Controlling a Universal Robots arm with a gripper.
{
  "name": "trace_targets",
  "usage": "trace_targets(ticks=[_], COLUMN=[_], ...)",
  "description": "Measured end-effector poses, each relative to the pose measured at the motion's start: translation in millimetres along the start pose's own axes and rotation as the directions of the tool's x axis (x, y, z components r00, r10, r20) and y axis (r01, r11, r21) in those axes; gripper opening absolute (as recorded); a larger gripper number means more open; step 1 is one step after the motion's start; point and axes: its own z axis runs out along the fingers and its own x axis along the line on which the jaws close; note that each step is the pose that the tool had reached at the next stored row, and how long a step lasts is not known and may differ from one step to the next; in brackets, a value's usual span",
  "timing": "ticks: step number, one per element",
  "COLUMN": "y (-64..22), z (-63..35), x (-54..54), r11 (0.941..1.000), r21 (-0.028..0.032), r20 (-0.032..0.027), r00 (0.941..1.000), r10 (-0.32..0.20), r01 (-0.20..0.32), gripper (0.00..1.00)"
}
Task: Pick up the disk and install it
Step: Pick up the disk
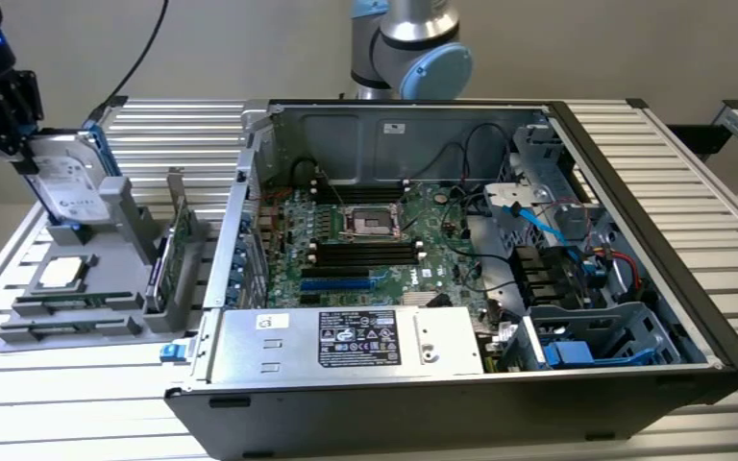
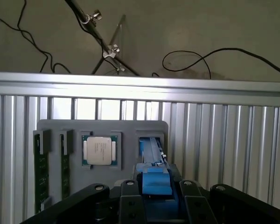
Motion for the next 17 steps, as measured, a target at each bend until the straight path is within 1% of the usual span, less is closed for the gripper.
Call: trace_targets(ticks=[8, 17], y=[0.2, 0.5], z=[-9.1, -22.6], x=[-1.8, -3.3], r11=[1.0000, 1.0000], r21=[-0.0003, -0.0005], r20=[-0.0079, -0.0134], r00=[1.0000, 0.9999], r10=[0.000, 0.000], r01=[0.000, 0.000], gripper=[0.33, 0.33])
